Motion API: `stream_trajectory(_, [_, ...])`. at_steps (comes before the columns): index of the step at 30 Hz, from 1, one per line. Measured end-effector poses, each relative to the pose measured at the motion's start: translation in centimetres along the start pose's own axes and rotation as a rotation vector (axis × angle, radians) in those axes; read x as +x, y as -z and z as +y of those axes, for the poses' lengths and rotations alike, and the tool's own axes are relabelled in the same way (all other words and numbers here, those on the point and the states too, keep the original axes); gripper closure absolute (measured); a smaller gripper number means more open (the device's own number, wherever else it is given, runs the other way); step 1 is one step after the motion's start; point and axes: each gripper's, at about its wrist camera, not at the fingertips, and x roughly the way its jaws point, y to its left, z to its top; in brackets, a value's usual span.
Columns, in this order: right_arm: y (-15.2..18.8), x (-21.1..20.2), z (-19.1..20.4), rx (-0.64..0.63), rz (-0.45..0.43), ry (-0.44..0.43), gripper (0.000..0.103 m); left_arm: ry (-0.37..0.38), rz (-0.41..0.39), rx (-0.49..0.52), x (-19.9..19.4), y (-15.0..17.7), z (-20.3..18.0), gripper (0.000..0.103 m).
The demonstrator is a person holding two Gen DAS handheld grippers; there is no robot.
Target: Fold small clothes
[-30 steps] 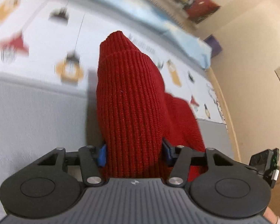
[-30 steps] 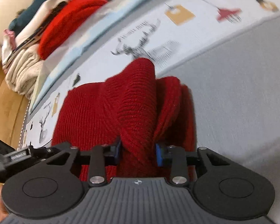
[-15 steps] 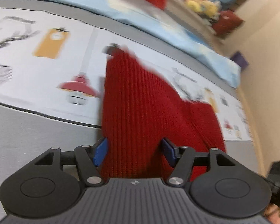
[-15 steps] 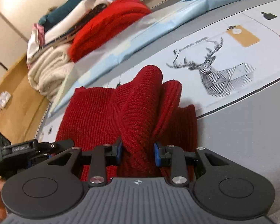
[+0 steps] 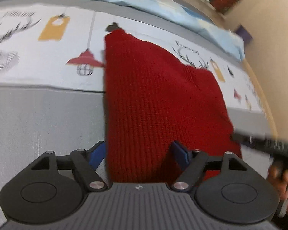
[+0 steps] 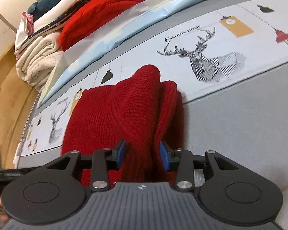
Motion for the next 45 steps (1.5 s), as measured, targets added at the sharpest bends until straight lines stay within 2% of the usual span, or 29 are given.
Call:
stream_trajectory(2, [0.6,-0.5,-0.2,-0.007,0.035,-0.013,0.061,0.006,-0.012,-0.026,-0.9,0.5,-0.1,0.031])
stream_trajectory(5, [1.9,-1.4,-0.1,-0.041,0.063,-0.016,0.061,-0.043,-0.046,0.053,-2.0,1.8,-1.7,0.031])
stream_trajectory(8, [3.9,-1.6,0.0,-0.095,0.097,0.047,0.063,-0.177,-0.035,0.140,-0.8,3.6,-3.2,0.028])
stream_trajectory(10, [5.2,-1.4,0.1,-0.136,0.125,0.104,0.063,-0.256,-0.077,0.169,-0.8,4.4,-4.4,0.023])
stream_trajectory(12, [5.6,-1.9,0.6,-0.156,0.109,0.121,0.062,-0.310,-0.131,0.209,-1.9,5.0,-5.9,0.023])
stream_trajectory(15, [5.6,-3.8,2.0,-0.222,0.026,0.164,0.061,-0.356,-0.206,0.264,-3.8,5.6,-8.0,0.022])
stream_trajectory(18, [5.4,-6.2,3.6,-0.296,-0.076,0.217,0.053,-0.368,-0.258,0.242,-6.7,6.0,-9.6,0.016])
stream_trajectory(23, [6.1,-10.9,5.6,-0.369,-0.245,0.279,0.024,-0.371,-0.307,0.207,-11.5,8.3,-11.2,0.015])
stream_trajectory(27, [8.3,-13.6,6.8,-0.337,-0.334,0.304,0.019,-0.379,-0.330,0.221,-14.3,11.2,-11.9,0.015])
stream_trajectory(30, [10.8,-14.6,7.6,-0.326,-0.351,0.314,0.015,-0.363,-0.365,0.254,-16.0,14.1,-12.1,0.015])
stream_trajectory(34, [14.1,-14.7,8.8,-0.345,-0.316,0.326,0.014,-0.354,-0.399,0.247,-16.5,17.6,-11.9,0.015])
stream_trajectory(36, [15.6,-14.8,9.2,-0.339,-0.308,0.317,0.013,-0.383,-0.437,0.238,-15.6,19.9,-11.5,0.015])
stream_trajectory(37, [16.4,-14.7,9.4,-0.335,-0.300,0.319,0.013,-0.399,-0.426,0.248,-14.7,20.9,-11.3,0.015])
stream_trajectory(38, [17.1,-14.6,9.5,-0.332,-0.286,0.320,0.013,-0.420,-0.354,0.257,-13.6,21.2,-11.3,0.015])
stream_trajectory(39, [17.5,-14.2,9.7,-0.336,-0.263,0.319,0.013,-0.412,-0.315,0.247,-13.1,21.0,-11.3,0.015])
stream_trajectory(41, [17.8,-13.4,10.0,-0.363,-0.243,0.328,0.013,-0.353,-0.364,0.213,-13.5,20.6,-11.4,0.012])
stream_trajectory(43, [17.5,-13.0,10.1,-0.391,-0.261,0.342,0.013,-0.389,-0.404,0.255,-13.0,20.3,-12.1,0.003])
stream_trajectory(45, [17.2,-12.5,10.1,-0.393,-0.263,0.346,0.013,-0.416,-0.410,0.277,-12.3,20.0,-12.4,0.001])
